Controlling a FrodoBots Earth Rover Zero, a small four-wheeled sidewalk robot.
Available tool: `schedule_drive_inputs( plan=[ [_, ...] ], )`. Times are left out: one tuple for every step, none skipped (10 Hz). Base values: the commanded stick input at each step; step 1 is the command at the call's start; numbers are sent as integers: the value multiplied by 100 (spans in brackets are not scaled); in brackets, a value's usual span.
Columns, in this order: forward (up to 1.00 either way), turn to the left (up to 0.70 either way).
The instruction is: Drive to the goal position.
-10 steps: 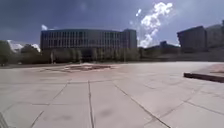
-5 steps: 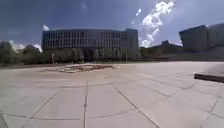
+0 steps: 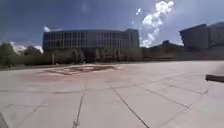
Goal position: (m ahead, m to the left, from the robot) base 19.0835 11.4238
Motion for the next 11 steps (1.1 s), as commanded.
schedule_drive_inputs(
  plan=[
    [85, 1],
    [85, 1],
    [85, 1],
    [85, 1],
    [85, 1],
    [85, 1],
    [85, 1],
    [85, 1],
    [85, 1],
    [85, 1],
    [85, 1]
  ],
)
